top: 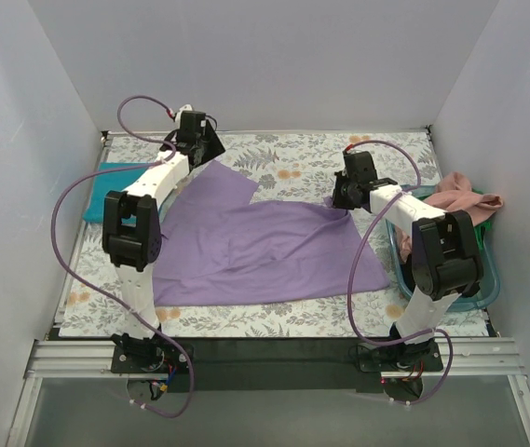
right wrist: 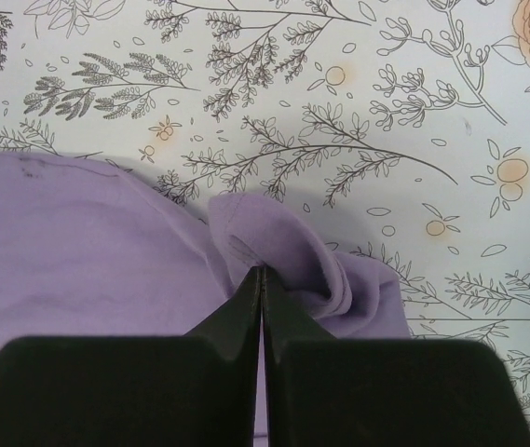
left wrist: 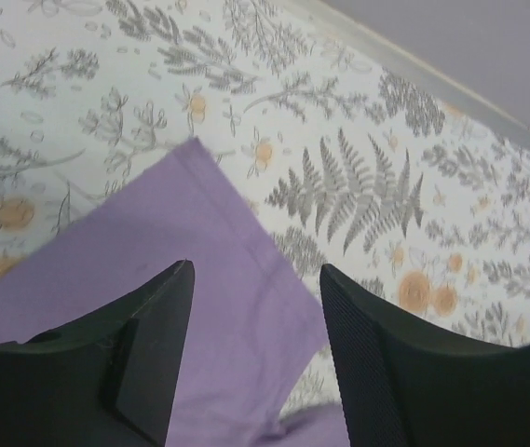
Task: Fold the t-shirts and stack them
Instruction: Fold the tshirt
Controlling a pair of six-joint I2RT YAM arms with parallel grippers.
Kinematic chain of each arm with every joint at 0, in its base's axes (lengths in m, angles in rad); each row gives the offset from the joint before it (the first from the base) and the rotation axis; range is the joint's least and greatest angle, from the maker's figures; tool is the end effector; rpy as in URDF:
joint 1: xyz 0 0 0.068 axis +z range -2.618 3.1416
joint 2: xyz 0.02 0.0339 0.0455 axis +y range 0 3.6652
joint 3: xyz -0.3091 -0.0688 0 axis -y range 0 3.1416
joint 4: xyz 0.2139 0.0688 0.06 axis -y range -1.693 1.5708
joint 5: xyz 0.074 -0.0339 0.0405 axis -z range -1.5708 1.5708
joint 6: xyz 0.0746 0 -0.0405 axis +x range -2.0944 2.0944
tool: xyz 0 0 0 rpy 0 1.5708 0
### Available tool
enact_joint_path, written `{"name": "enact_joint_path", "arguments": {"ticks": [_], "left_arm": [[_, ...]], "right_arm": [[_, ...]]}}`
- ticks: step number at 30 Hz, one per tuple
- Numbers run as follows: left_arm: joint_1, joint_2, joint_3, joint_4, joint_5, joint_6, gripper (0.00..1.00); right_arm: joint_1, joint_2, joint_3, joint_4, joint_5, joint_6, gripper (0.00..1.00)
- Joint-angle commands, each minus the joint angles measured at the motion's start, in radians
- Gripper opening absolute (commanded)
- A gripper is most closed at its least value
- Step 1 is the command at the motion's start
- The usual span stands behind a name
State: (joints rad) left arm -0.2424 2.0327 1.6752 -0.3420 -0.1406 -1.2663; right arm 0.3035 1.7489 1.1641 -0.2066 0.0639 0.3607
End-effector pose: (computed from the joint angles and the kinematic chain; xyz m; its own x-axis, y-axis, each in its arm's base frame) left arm 0.4804 -0.1080 0.2764 -0.3148 -0.8952 -0.3155 -0.5562 0.4433 -0.7029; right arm 0.3741 0.1122 0.2441 -0.7253 0.1419 -0.6737 0.0006 0.9786 0.2056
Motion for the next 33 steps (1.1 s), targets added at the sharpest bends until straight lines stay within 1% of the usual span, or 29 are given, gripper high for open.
{"name": "enact_joint_path", "arguments": {"ticks": [1, 2, 3, 4, 5, 6, 7, 8, 9, 12, 13, 14, 18, 22, 26, 30, 31, 32, 33], "left_arm": [[0.002, 0.122, 0.176, -0.098, -0.072, 0.027, 0.56], [0.0, 0.206, 0.237, -0.113, -0.098, 0.028, 0.58], [0.0, 0.257, 0.336, -0.124, -0.108, 0.053, 0.61], [0.003, 0.305, 0.4, -0.138, -0.109, 0.062, 0.61], [0.003, 0.402, 0.456, -0.147, -0.119, 0.076, 0.61], [0.005, 0.45, 0.592, -0.167, -0.113, 0.096, 0.63], [0.005, 0.492, 0.651, -0.208, -0.109, 0.105, 0.64], [0.005, 0.561, 0.69, -0.212, -0.119, 0.113, 0.66], [0.003, 0.579, 0.737, -0.212, -0.122, 0.12, 0.67], [0.003, 0.6, 0.716, -0.183, -0.157, 0.154, 0.67], [0.002, 0.598, 0.687, -0.183, -0.169, 0.159, 0.67], [0.002, 0.597, 0.673, -0.186, -0.171, 0.172, 0.62], [-0.008, 0.606, 0.643, -0.241, -0.209, 0.193, 0.59], [-0.026, 0.618, 0.65, -0.328, -0.189, 0.196, 0.57], [-0.044, 0.619, 0.633, -0.351, -0.209, 0.211, 0.55], [-0.047, 0.638, 0.641, -0.397, -0.244, 0.208, 0.46], [-0.047, 0.644, 0.644, -0.402, -0.241, 0.214, 0.44], [-0.047, 0.647, 0.644, -0.402, -0.214, 0.222, 0.41], [-0.047, 0.658, 0.652, -0.414, -0.218, 0.22, 0.38]], "right_arm": [[0.003, -0.042, -0.017, 0.041, -0.012, -0.016, 0.01], [0.003, -0.042, -0.018, 0.044, -0.012, -0.017, 0.01], [0.003, -0.04, -0.023, 0.044, -0.01, -0.02, 0.01], [0.002, -0.039, -0.023, 0.044, -0.013, -0.023, 0.01], [0.003, -0.037, -0.023, 0.044, -0.015, -0.023, 0.01], [0.003, -0.037, -0.026, 0.045, -0.018, -0.028, 0.01], [0.003, -0.034, -0.027, 0.047, -0.018, -0.031, 0.01], [0.003, -0.034, -0.026, 0.046, -0.015, -0.032, 0.01], [0.003, -0.032, -0.026, 0.044, -0.019, -0.034, 0.01], [0.003, -0.029, -0.03, 0.047, -0.026, -0.039, 0.01], [0.002, -0.031, -0.033, 0.047, -0.024, -0.039, 0.01], [0.005, -0.031, -0.035, 0.047, -0.024, -0.039, 0.01], [0.003, -0.029, -0.043, 0.053, -0.024, -0.028, 0.01], [0.005, -0.025, -0.049, 0.061, -0.027, -0.016, 0.01], [0.006, -0.031, -0.06, 0.067, -0.03, -0.011, 0.01], [0.006, -0.035, -0.076, 0.072, -0.029, -0.005, 0.01], [0.006, -0.038, -0.078, 0.072, -0.03, -0.005, 0.01], [0.006, -0.04, -0.081, 0.073, -0.03, -0.005, 0.01], [0.006, -0.042, -0.083, 0.076, -0.027, -0.003, 0.01]]}}
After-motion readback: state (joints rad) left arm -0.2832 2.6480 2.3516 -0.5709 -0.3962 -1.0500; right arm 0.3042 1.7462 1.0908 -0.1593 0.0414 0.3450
